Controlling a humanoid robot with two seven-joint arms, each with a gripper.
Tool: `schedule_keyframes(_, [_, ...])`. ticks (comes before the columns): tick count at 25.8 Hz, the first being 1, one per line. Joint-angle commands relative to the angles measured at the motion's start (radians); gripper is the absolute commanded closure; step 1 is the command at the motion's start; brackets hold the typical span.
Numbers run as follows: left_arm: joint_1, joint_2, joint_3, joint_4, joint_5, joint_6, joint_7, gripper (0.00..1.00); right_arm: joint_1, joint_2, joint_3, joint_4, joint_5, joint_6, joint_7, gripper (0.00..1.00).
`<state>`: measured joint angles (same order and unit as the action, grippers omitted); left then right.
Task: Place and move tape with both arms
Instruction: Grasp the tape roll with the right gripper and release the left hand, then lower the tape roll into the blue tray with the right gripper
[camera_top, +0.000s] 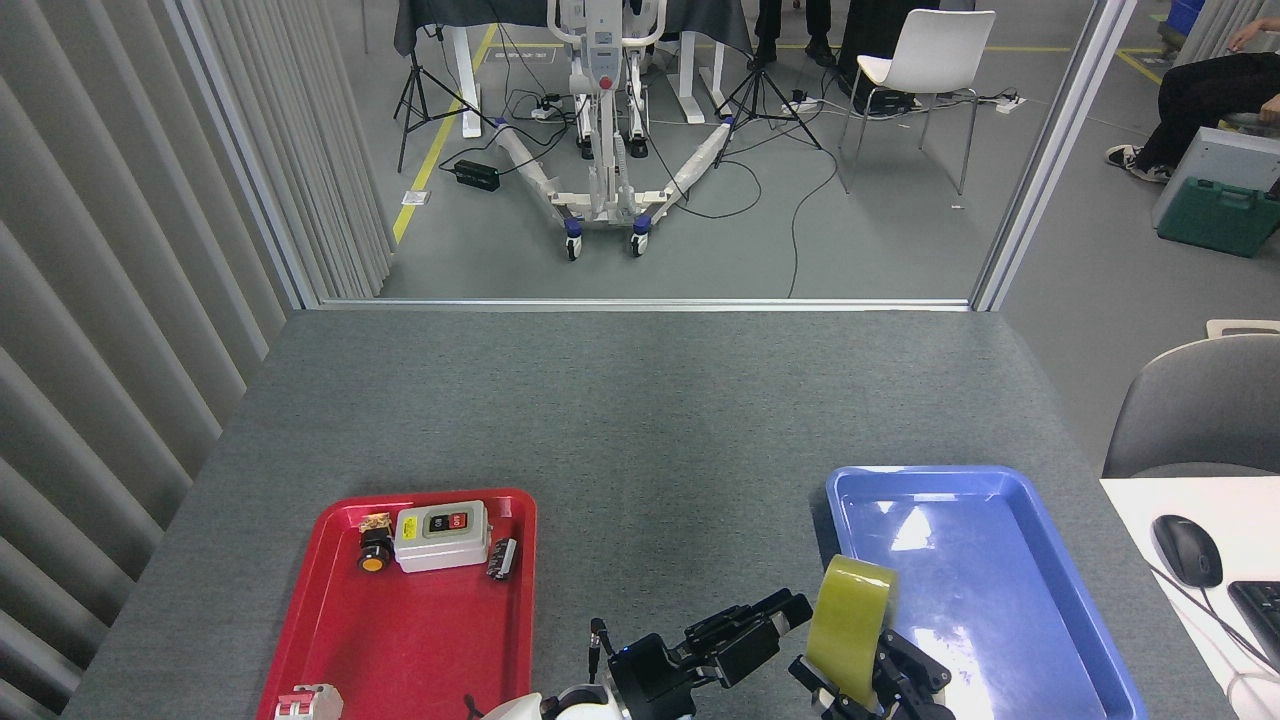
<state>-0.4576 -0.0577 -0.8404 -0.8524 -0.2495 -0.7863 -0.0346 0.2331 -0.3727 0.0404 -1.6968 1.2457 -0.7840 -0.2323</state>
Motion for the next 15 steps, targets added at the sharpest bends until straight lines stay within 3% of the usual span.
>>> schedule_keyframes(1, [-0.001,0.006,0.004,0.001,0.001,0.001,-0.002,0.01,0.002,-0.005,-0.004,-0.001,-0.002,-0.001,-0.005,1.0])
schedule_keyframes(6, [-0.01,0.018,0.049,0.004,0.013,0.001,-0.002,0.01,0.012,-0.011,-0.028,-0.001,-0.005,-0.001,-0.007,1.0])
schedule_keyframes(15, [-0.085,0.11,0.231,0.059,0.095,0.001,-0.001,0.01,0.028,-0.015,-0.223,0.051,-0.003,-0.001,0.008,1.0])
